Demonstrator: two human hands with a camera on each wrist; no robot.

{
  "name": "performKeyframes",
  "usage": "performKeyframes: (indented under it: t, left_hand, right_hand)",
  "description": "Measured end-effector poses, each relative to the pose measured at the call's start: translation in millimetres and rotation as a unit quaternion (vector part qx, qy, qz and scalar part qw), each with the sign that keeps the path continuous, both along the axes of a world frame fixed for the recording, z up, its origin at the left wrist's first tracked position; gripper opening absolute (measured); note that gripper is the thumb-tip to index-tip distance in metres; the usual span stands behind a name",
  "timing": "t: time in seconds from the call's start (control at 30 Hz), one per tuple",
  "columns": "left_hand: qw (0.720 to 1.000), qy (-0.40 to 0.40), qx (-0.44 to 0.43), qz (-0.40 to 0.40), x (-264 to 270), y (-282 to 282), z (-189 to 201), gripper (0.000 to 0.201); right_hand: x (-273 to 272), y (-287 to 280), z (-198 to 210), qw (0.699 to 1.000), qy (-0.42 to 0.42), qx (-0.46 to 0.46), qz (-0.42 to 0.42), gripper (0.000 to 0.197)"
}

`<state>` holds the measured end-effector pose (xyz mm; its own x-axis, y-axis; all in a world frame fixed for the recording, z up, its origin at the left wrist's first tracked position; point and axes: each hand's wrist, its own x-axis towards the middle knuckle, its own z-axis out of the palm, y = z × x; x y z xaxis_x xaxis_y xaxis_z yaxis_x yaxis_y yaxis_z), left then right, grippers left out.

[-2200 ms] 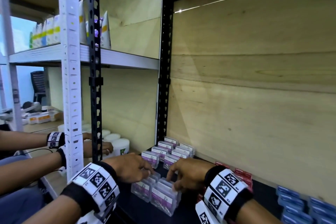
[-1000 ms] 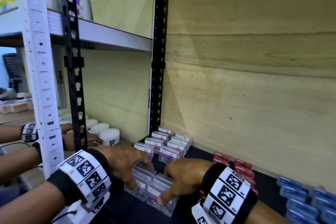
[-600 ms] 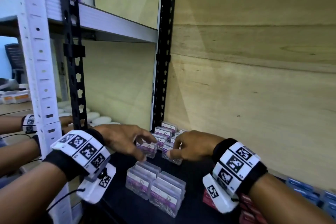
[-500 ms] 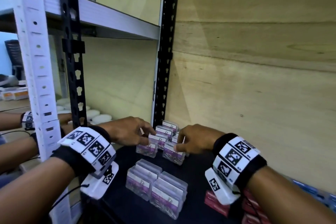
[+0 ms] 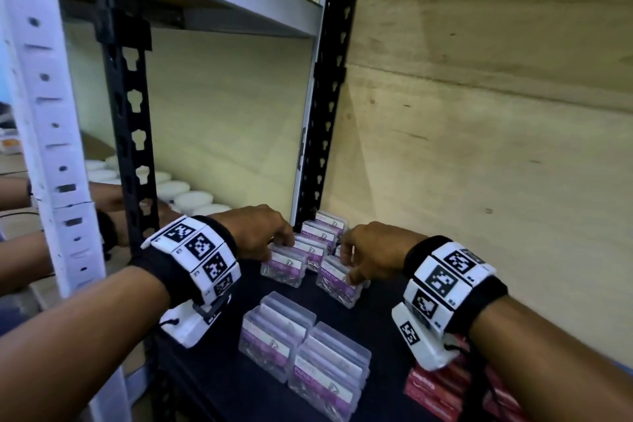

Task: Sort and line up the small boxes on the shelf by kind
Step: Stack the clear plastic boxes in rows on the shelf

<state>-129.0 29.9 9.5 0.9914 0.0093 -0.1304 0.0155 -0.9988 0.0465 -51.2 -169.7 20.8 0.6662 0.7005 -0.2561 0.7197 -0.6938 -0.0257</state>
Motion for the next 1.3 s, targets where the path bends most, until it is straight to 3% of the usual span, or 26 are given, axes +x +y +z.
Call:
performKeyframes:
  t: [0.63, 1.3]
  left_hand:
    - [0.994, 0.062, -0.075, -0.041, -20, -28, 7, 0.033]
    - [0.994, 0.072, -0.064, -0.054, -42, -42, 10, 0.033]
  right_hand:
    - [-44, -33, 6, 0.999, 0.040, 0.002, 0.013, 0.037]
    - [-70, -51, 10, 0.998, 0.065, 0.008, 0.023, 0.031]
